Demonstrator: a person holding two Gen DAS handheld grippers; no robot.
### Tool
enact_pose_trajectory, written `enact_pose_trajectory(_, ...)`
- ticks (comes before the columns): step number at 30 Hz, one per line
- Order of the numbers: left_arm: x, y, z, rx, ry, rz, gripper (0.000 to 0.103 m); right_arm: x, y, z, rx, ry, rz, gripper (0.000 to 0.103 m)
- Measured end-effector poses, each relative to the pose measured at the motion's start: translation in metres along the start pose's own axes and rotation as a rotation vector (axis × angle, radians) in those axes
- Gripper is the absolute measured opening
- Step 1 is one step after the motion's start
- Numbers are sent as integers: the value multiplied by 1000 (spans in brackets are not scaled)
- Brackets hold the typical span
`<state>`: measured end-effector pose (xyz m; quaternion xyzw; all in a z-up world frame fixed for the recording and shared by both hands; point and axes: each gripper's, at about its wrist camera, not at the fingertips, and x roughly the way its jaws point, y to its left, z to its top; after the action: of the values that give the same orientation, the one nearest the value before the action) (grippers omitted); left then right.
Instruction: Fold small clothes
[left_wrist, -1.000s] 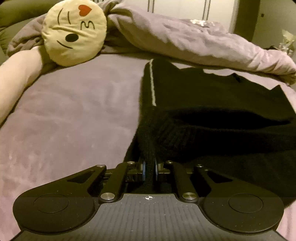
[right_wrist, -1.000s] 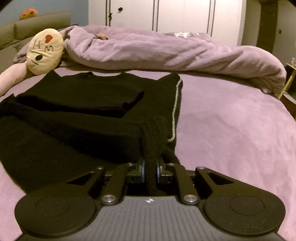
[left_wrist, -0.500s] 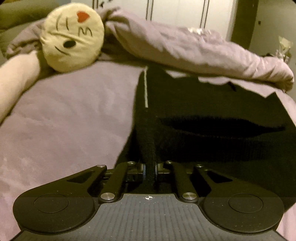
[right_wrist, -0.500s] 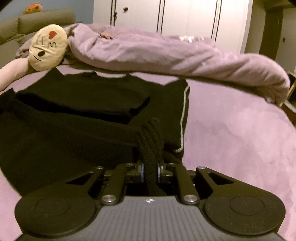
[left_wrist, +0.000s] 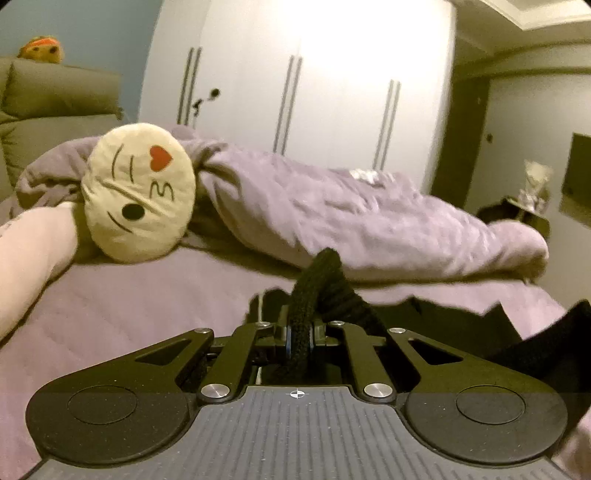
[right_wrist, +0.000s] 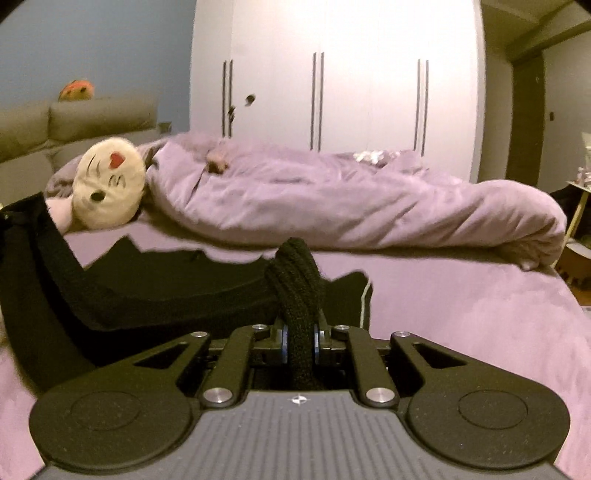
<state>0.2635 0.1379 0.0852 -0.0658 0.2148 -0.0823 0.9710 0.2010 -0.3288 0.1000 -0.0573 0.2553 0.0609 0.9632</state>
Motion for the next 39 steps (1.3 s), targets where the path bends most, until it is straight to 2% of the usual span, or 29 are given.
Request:
enact_pose_trajectory(5, 42, 19, 8, -86, -24, 53, 10, 35, -19, 9, 59, -40, -83, 11)
enact_pose_trajectory(8, 84, 36, -1, -115, 48, 105, 11, 72, -36, 3, 103, -8, -114, 11)
enact_pose_trajectory(11, 127, 44, -19, -128, 177, 150, 14, 115, -44, -10, 152, 102, -118, 11)
enact_pose_trajectory(13, 144, 45, -29, -131, 246, 161, 19, 136, -42, -18, 145, 173, -115, 12)
enact_pose_trajectory(15, 156, 47, -37, -149, 311, 136, 42, 148, -41, -21, 144, 221, -111, 18)
enact_pose_trajectory(16, 159, 47, -39, -148, 331, 127, 44, 148, -43, -20, 156, 227, -100, 20)
enact_pose_trajectory(18, 164, 50, -41, -148, 354, 117, 45, 149, -47, -17, 187, 246, -82, 21)
enact_pose_trajectory(20, 171, 56, -41, -193, 396, 107, 44, 150, -51, -15, 215, 275, -62, 23)
enact_pose_trajectory(21, 174, 59, -40, -218, 408, 101, 33, 154, -53, -13, 232, 297, -54, 24)
enact_pose_trajectory(22, 174, 59, -40, -226, 407, 94, 29, 154, -54, -12, 241, 311, -52, 24)
enact_pose_trajectory(23, 172, 55, -39, -214, 403, 103, 21, 154, -52, -10, 230, 317, -60, 18)
enact_pose_trajectory(24, 172, 52, -36, -196, 402, 116, 17, 154, -50, -9, 220, 323, -62, 14)
enact_pose_trajectory(28, 161, 46, -20, -180, 373, 106, 15, 148, -36, 3, 221, 311, -73, 11)
enact_pose_trajectory(32, 142, 36, 10, -134, 299, 82, 15, 134, -24, 22, 169, 265, -62, 11)
enact_pose_trajectory(36, 132, 29, 40, -118, 228, 66, 15, 133, -27, 43, 155, 216, -70, 11)
enact_pose_trajectory(39, 138, 25, 56, -100, 198, 82, 15, 141, -33, 58, 170, 180, -98, 11)
